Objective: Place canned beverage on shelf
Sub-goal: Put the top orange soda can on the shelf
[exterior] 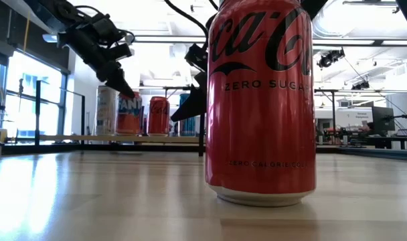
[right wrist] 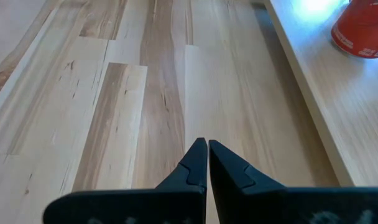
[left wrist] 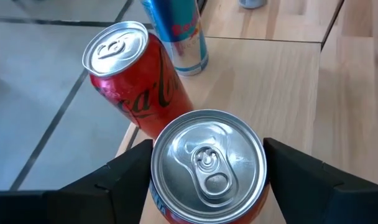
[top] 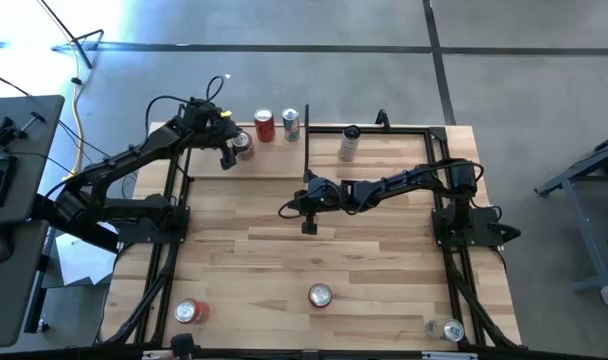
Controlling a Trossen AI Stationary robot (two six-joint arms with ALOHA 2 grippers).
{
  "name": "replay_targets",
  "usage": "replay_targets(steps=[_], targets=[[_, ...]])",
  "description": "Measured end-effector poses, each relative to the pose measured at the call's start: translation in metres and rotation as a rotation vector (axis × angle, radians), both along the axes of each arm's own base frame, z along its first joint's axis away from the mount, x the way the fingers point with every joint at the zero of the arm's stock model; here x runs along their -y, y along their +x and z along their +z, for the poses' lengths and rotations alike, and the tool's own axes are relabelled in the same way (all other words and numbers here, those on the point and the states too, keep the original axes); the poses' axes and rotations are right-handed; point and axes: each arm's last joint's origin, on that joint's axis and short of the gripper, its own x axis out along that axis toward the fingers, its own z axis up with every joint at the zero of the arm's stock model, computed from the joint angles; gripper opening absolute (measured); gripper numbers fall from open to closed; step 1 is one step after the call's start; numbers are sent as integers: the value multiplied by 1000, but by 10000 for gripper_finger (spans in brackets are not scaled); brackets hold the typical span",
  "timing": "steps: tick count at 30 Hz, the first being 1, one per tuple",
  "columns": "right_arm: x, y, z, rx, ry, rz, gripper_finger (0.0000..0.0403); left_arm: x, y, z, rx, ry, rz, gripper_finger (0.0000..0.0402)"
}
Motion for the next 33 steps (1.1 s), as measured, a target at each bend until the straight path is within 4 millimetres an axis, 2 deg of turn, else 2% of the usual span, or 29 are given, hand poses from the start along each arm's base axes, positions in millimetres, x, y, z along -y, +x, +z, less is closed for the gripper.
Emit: replay_targets(steps=[4,18,33], targets=[[0,0,0,0,0,0,0,1,-1,0,0,-1,4,282],[0,0,0,-1,0,0,0,1,-1,0,-10,2,6,289],[0,0,0,-1,1,1,0,-1,-2,0,-27,7,100,290]])
